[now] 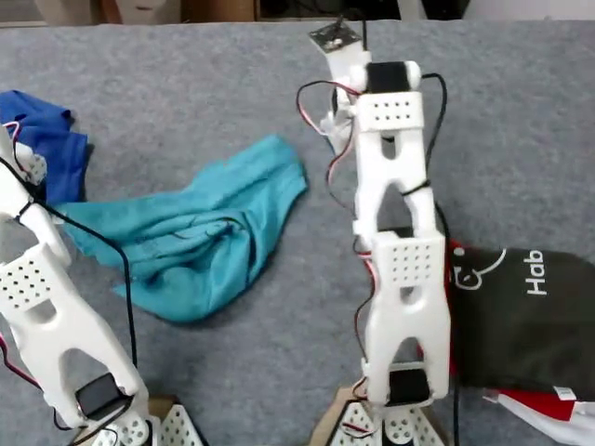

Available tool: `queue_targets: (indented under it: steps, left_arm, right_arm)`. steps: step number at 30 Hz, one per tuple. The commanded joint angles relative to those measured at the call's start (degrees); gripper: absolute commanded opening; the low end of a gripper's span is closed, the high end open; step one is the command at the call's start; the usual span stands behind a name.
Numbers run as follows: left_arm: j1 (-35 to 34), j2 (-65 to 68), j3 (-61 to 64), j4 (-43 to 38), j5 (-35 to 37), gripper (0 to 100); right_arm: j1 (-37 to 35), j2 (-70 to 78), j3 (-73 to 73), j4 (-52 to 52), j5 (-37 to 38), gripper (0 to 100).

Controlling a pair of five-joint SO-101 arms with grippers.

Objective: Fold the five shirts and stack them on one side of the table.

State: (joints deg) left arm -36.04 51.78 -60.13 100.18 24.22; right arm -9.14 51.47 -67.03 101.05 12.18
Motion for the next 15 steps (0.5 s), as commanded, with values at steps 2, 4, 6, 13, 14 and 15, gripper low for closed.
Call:
queue_targets:
  steps: [2, 4, 6, 13, 14, 15]
  left_arm:
    - [2.02, -0.92, -2.64, 0.53, -0.53, 2]
    - [2.2, -0.84, -2.64, 0.35, -0.53, 2]
    - [2.2, -0.75, -2.37, -0.09, -0.53, 2]
    - [2.02, 5.05, -2.73, -0.09, -0.97, 2]
    - [2.2, 6.29, -2.99, -0.18, -2.11, 2]
    - [2.46, 7.08, -2.99, -0.26, -3.69, 2]
  right_arm:
    - [0.31, -0.57, 1.89, 1.14, 3.69, 0.5]
    - [0.13, -0.57, 0.92, 1.05, 3.43, 0.5]
    - [0.04, -0.4, -1.45, 0.97, 0.62, 0.5]
    - [-5.14, -0.31, -2.95, 1.23, -7.91, 11.7]
    - [-6.9, -0.04, -2.15, 1.23, -9.76, 13.5]
    - [-8.75, 0.31, -0.84, 1.05, -11.34, 14.8]
